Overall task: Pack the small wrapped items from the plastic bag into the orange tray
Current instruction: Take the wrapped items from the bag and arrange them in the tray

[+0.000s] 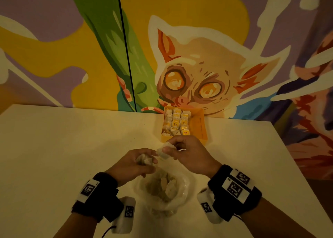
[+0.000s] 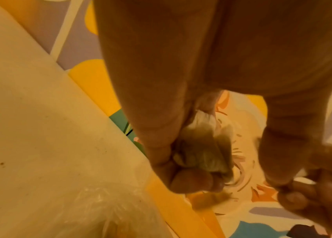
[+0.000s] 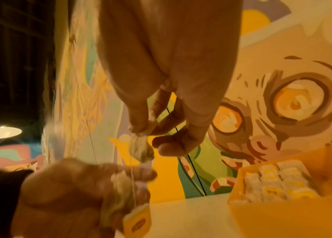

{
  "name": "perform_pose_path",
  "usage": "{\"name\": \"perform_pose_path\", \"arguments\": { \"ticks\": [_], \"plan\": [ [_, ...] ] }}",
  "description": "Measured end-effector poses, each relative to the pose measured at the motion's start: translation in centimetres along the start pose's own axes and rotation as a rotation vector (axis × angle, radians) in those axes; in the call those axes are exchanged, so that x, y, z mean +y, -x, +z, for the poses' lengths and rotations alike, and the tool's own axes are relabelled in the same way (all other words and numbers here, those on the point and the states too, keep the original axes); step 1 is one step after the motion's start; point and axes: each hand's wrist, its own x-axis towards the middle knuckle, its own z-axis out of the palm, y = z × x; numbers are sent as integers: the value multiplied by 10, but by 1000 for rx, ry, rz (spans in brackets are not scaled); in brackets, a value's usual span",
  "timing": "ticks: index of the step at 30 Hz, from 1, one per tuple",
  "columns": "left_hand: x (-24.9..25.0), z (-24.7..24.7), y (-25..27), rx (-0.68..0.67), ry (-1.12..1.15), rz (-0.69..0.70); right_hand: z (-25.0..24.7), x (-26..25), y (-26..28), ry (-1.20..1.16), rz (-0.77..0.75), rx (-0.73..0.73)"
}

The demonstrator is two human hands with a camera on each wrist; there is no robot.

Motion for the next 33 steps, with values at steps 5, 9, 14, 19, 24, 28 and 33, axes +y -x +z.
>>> {"name": "perform_pose_path", "arguments": {
  "ticks": [5, 9, 14, 19, 24, 28, 33],
  "plan": [
    [-4, 3, 1, 35, -42, 16, -13, -17, -5, -18, 12, -28],
    [0, 13, -5, 49, -76, 108, -14, -22, -6, -41, 7, -54],
    [2, 22, -11, 6, -60, 168, -15, -21, -8, -70, 13, -16],
    [-2, 17, -5, -37, -76, 138, -24, -24, -2, -124, 52, -140],
    [7, 5, -1, -115, -227, 89, -26, -24, 9, -35, 101, -495],
    [17, -2, -1, -207, -407, 48, -19, -25, 16, 22, 131, -603],
    [30, -4, -2, -192, -450, -37, -5, -16, 17, 174, 218, -583]
  ]
}}
